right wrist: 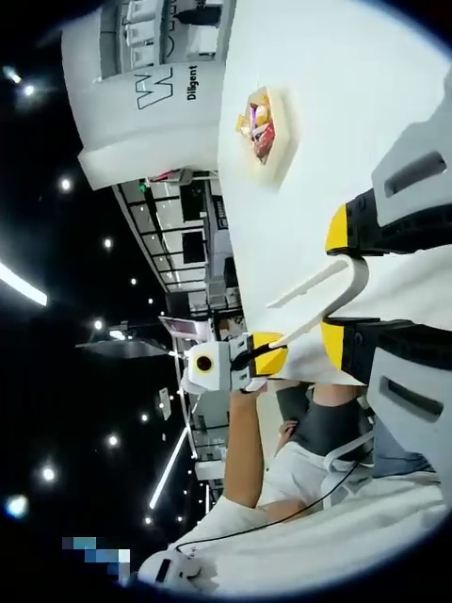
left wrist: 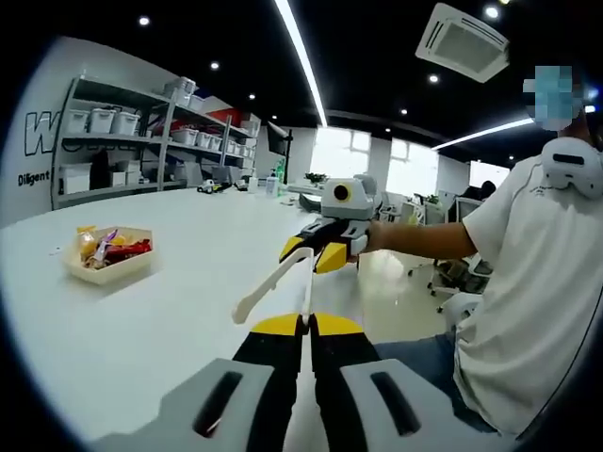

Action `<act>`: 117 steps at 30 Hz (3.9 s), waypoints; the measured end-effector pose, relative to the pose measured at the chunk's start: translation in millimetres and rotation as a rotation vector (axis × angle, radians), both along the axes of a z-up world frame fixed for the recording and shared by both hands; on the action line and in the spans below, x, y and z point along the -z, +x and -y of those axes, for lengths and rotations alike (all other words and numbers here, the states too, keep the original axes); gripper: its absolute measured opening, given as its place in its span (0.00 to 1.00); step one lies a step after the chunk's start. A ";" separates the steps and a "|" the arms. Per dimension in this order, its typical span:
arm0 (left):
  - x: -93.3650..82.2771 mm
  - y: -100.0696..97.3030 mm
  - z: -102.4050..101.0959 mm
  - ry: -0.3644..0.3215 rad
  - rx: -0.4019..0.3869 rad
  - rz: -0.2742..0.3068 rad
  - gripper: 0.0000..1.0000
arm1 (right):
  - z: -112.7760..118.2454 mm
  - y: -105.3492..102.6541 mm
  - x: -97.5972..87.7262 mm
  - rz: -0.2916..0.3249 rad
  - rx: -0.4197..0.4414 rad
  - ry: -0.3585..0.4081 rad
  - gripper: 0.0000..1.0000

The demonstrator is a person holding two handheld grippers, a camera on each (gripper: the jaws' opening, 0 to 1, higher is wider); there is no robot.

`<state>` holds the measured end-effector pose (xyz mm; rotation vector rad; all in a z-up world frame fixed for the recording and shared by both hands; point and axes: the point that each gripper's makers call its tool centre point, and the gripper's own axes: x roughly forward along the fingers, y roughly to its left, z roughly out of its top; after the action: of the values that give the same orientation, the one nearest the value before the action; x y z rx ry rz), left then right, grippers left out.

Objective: Place the target food into the container with the food tongs after gripping and lifting it, then release it inside without dropping or visibly crushing the food.

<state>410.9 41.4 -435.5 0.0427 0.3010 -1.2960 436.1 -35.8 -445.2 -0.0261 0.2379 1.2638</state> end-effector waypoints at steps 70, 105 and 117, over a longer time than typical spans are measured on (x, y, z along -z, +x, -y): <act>33.8 42.4 -30.7 0.085 -0.290 0.024 0.48 | 3.0 35.4 18.1 0.140 0.203 -0.200 0.41; 25.7 46.2 -72.3 0.285 -0.684 0.066 0.99 | 18.5 29.6 5.9 -0.018 0.450 -0.221 1.00; 31.3 41.5 -69.8 0.303 -0.714 0.008 0.99 | 25.1 30.3 13.2 -0.013 0.505 -0.299 1.00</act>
<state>452.3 111.2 -466.9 0.1802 0.4539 -0.5358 466.4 -60.9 -458.4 -0.2023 0.4151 0.7186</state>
